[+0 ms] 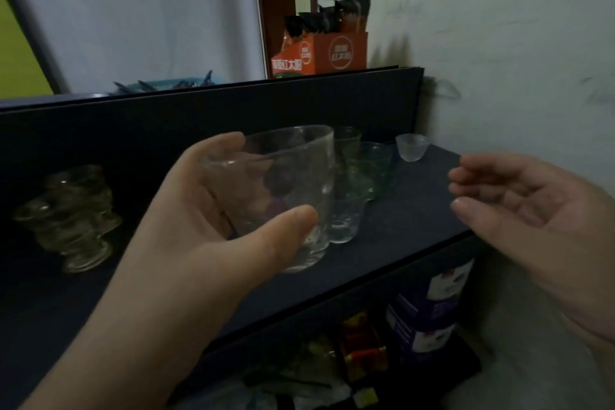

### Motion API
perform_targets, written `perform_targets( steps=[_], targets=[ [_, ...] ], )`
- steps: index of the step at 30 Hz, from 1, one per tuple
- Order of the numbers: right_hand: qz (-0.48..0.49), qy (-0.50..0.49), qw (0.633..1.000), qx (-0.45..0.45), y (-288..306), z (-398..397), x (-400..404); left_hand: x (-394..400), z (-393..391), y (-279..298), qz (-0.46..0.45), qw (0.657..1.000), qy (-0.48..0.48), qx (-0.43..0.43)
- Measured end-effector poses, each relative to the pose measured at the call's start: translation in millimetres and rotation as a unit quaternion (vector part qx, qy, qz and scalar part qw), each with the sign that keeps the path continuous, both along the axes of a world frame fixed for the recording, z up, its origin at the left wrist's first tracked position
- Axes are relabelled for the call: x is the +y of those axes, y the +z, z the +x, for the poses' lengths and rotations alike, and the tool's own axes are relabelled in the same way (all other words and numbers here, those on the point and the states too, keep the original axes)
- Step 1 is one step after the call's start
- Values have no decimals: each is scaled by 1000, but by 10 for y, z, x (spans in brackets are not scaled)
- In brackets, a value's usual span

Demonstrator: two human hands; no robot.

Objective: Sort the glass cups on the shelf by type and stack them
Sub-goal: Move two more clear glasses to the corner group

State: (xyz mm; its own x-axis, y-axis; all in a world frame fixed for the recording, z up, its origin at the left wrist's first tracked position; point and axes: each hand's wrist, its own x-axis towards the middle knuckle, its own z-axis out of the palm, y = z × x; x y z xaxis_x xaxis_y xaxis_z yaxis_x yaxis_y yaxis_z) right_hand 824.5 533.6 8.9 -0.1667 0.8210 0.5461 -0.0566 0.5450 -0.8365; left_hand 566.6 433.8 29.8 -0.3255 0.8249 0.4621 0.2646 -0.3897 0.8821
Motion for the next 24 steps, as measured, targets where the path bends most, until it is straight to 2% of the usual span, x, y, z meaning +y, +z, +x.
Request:
perform_targets(
  steps=[4,10,19,24],
  targets=[
    [-22,7,999,-25,-98,587,372,374,612,40,-17,1000,-14,-3],
    [-37,43,997,-46,-219,1080,914,1040,1329,41,-55,997,6,46],
    [-61,111,990,-56,-325,1125,1387,1539,1756,-426,-131,969,131,164],
    [-74,141,984,-81,-345,1000,1510,1614,1744,-589,-154,957,178,170]
  ],
)
